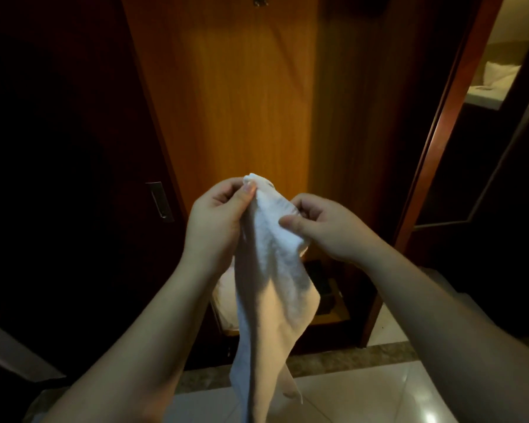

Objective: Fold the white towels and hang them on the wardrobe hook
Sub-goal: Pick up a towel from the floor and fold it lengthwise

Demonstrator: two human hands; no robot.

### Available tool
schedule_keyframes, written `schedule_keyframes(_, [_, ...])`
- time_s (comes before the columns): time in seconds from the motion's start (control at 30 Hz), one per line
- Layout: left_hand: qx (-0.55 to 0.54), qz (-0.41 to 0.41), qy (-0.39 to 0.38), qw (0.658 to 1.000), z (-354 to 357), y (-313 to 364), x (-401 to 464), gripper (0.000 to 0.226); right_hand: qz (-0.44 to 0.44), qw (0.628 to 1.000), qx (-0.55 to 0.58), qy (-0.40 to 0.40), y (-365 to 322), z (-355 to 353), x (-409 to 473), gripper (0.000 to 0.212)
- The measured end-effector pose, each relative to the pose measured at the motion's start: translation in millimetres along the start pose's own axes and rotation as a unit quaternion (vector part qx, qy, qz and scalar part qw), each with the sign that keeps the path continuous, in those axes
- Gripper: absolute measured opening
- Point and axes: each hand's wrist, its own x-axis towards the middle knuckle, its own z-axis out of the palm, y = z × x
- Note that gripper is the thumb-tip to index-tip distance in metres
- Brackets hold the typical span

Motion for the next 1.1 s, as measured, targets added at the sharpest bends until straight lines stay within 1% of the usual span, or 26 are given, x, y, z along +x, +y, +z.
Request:
schedule_keyframes(0.1, [0.015, 0.017, 0.037, 0.999, -18.2, -4.0, 12.7, 0.019, 0.057, 0.99, -0.094, -0.089, 17.8, -8.2, 4.5, 0.018])
schedule_keyframes(0.17, [0.016, 0.018, 0.05, 0.998, -30.6, -5.8, 20.4, 0.019, 0.087, 0.969, -0.179, -0.144, 31.3, -12.6, 5.5, 0.019])
schedule_keyframes(0.23, [0.018, 0.014, 0.052, 0.998, -41.8, -9.4, 26.3, 0.017, 0.089, 0.945, -0.268, -0.166, 42.4, -16.7, 7.2, 0.02])
schedule_keyframes(0.3, [0.03, 0.009, 0.054, 0.998, -51.2, -15.1, 30.5, 0.016, 0.05, 0.919, -0.363, -0.144, 45.4, -22.4, 8.8, 0.014])
schedule_keyframes(0.33, [0.032, 0.005, 0.057, 0.998, -54.8, -18.8, 32.0, 0.017, 0.03, 0.908, -0.403, -0.113, 44.1, -26.7, 9.4, 0.014])
schedule_keyframes(0.4, [0.034, -0.007, 0.073, 0.997, -60.5, -26.5, 34.3, 0.017, 0.007, 0.896, -0.444, -0.027, 40.6, -35.5, 10.2, 0.022])
schedule_keyframes(0.43, [0.037, -0.012, 0.08, 0.996, -62.6, -29.6, 34.7, 0.017, 0.003, 0.896, -0.445, 0.006, 38.4, -38.4, 10.3, 0.027])
schedule_keyframes(0.47, [0.042, -0.016, 0.081, 0.996, -64.1, -32.2, 34.9, 0.017, 0.005, 0.897, -0.441, 0.021, 39.6, -40.0, 11.3, 0.031])
schedule_keyframes(0.57, [0.059, -0.018, 0.061, 0.996, -66.0, -37.7, 32.1, 0.018, 0.03, 0.893, -0.448, -0.006, 42.2, -40.8, 11.4, 0.038])
schedule_keyframes(0.6, [0.061, -0.015, 0.056, 0.996, -65.7, -38.6, 30.9, 0.018, 0.032, 0.897, -0.44, -0.004, 43.5, -41.9, 11.8, 0.038])
schedule_keyframes(0.63, [0.063, -0.007, 0.052, 0.997, -65.3, -38.8, 29.9, 0.018, 0.029, 0.908, -0.418, 0.009, 43.4, -43.5, 11.7, 0.037])
schedule_keyframes(0.67, [0.066, 0.003, 0.049, 0.997, -64.6, -39.0, 29.4, 0.017, 0.029, 0.927, -0.373, 0.034, 43.1, -44.7, 11.2, 0.033])
schedule_keyframes(0.73, [0.069, 0.013, 0.038, 0.997, -62.9, -40.5, 29.0, 0.016, 0.052, 0.961, -0.261, 0.08, 43.4, -42.7, 8.7, 0.021])
schedule_keyframes(0.77, [0.074, 0.008, 0.032, 0.997, -62.4, -41.8, 28.5, 0.016, 0.064, 0.967, -0.229, 0.087, 44.5, -40.0, 7.8, 0.018])
schedule_keyframes(0.87, [0.092, -0.004, 0.02, 0.996, -61.8, -49.4, 29.3, 0.017, 0.07, 0.973, -0.193, 0.104, 51.7, -33.3, 9.0, 0.012])
schedule_keyframes(1.0, [0.121, 0.026, 0.038, 0.992, -52.7, -50.7, 29.4, 0.025, 0.057, 0.969, -0.135, 0.199, 55.4, -30.1, 13.7, 0.002])
schedule_keyframes(1.07, [0.137, 0.034, 0.052, 0.989, -46.3, -50.3, 29.2, 0.024, 0.048, 0.967, -0.088, 0.234, 55.9, -26.9, 14.9, 0.01])
schedule_keyframes(1.1, [0.141, 0.032, 0.057, 0.988, -43.6, -49.9, 29.1, 0.024, 0.044, 0.968, -0.05, 0.243, 55.8, -26.5, 15.2, 0.019])
